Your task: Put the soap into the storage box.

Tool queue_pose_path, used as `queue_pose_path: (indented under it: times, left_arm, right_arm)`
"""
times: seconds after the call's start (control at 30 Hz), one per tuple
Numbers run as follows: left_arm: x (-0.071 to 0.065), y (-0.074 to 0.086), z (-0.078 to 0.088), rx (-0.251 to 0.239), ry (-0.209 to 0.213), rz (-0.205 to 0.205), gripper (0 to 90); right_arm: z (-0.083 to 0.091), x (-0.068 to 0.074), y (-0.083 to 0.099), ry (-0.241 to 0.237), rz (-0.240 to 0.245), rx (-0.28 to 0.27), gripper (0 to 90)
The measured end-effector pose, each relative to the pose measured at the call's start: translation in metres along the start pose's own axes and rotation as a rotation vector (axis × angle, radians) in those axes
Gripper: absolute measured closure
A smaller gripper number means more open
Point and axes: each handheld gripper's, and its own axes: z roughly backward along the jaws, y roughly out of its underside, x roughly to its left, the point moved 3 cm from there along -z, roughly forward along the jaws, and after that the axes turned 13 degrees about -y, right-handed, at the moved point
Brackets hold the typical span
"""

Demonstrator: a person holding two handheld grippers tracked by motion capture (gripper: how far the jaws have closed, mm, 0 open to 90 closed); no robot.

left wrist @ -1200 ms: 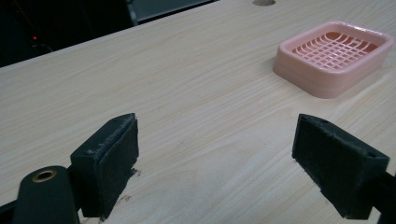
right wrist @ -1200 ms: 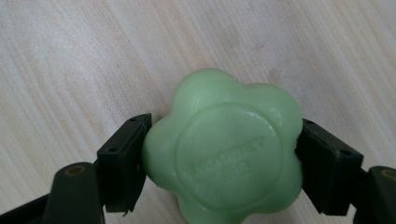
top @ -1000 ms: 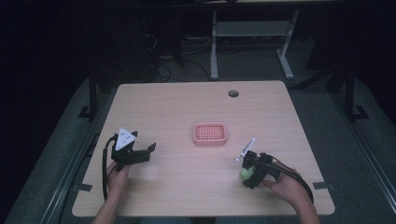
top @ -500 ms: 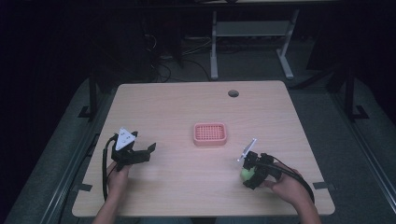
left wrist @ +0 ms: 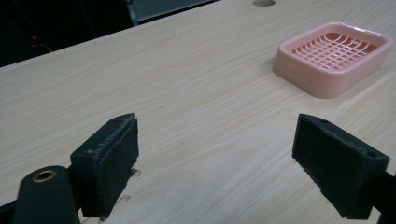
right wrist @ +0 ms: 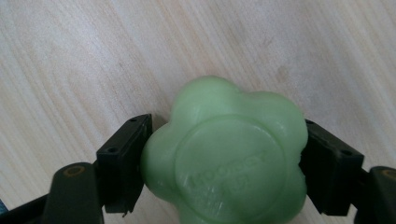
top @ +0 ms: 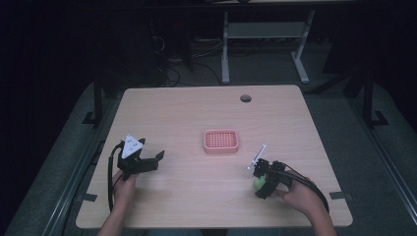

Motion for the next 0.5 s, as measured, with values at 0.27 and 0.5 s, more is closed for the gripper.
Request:
queue_pose_path:
  times: [0.27,0.5]
  left_arm:
    - [0.0013,-0.0002,0.0003,-0.004,-0.003,-0.002,14.3]
    - [0.0015,0.0000,0.0002,-0.005,-0.004,0.002,14.3]
  right_arm:
    - [0.0007,0.0000,0.0011,0.004,0.015,-0.009,25.6]
    - [0.0020,0.0019,0.0024,-0.003,0.028,-0.028,25.9]
